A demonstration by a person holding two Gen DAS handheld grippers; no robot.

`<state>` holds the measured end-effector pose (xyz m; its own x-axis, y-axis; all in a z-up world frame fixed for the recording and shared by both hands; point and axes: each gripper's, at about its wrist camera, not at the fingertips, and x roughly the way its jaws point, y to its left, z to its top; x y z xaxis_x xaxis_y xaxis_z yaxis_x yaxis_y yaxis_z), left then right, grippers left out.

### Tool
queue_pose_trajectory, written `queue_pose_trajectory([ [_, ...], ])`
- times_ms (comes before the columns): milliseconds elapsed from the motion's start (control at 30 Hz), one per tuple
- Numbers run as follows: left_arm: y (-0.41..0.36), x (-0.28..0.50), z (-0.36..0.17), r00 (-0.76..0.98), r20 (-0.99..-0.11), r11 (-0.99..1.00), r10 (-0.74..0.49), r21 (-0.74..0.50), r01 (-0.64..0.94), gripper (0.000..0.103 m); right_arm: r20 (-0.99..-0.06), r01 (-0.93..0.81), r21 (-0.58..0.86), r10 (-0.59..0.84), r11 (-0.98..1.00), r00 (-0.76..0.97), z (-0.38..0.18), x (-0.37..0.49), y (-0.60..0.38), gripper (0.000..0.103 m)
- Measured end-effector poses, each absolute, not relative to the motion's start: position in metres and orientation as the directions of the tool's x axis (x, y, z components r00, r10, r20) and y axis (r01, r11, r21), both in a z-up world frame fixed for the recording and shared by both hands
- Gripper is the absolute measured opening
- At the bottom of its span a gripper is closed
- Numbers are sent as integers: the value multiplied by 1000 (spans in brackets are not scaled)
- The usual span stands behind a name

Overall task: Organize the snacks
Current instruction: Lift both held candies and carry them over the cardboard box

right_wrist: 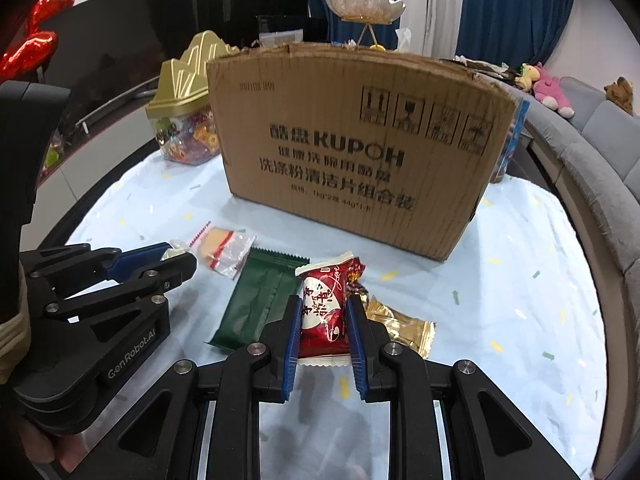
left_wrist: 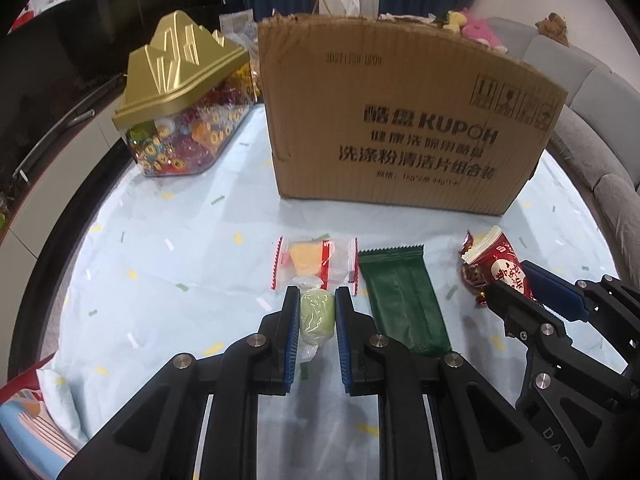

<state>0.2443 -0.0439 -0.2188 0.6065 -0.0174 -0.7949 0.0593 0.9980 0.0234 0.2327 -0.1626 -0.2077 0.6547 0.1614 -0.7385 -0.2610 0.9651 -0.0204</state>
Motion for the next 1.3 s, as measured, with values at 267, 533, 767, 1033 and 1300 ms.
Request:
queue_pose_trajectory([
  [267,-45,231,-195,638,-770,998,-22,23,63,18,-712,-249,-18,162,968,683,-184,222,-165,24],
  [533,-45,221,-173,665,-746,997,-30,23,70,18,-682,-242,-24,161,970,713,-157,212,-166,24],
  [767,-45,215,-150,688,-725,998,-32,21,67,18,-655,-228,-20,160,974,738,-133,204,-167,24],
  [1033,-48,209,-126,701,-712,997,-45,10,74,18,-630,-202,-4,155,979,761,-107,196,-172,24],
  [1300,-50,210,-101,720,-692,997,-54,1,76,18,-600,-182,1,146,983,786,-82,194,-174,24],
])
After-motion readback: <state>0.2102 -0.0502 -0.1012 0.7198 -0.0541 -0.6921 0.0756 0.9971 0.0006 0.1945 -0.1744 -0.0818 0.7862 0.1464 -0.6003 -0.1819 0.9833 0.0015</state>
